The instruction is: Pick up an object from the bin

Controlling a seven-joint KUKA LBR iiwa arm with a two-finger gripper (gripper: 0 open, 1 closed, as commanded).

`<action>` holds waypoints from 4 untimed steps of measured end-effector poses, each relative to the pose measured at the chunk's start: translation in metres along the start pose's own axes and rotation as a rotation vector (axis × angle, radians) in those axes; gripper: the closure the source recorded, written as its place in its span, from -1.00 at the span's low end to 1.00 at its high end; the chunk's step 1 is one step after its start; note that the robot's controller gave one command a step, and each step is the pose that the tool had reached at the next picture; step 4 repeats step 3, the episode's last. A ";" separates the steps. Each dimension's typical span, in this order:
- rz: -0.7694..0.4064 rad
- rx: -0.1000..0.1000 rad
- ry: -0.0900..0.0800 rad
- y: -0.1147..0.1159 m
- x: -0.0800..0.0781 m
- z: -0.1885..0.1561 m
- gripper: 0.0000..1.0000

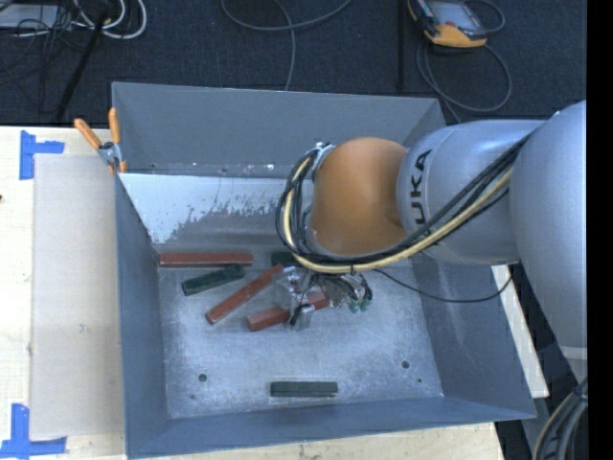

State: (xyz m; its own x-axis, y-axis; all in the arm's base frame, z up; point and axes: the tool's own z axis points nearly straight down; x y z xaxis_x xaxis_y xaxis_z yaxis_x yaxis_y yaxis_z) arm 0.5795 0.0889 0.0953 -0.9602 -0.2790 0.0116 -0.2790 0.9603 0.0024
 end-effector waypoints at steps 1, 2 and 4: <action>0.000 0.001 -0.007 0.000 -0.002 -0.025 1.00; 0.000 0.002 -0.014 0.000 -0.003 -0.041 1.00; 0.001 0.002 -0.013 0.000 -0.003 -0.049 1.00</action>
Offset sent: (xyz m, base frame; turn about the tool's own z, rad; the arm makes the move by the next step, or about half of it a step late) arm -0.0001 0.0000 0.0058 0.0000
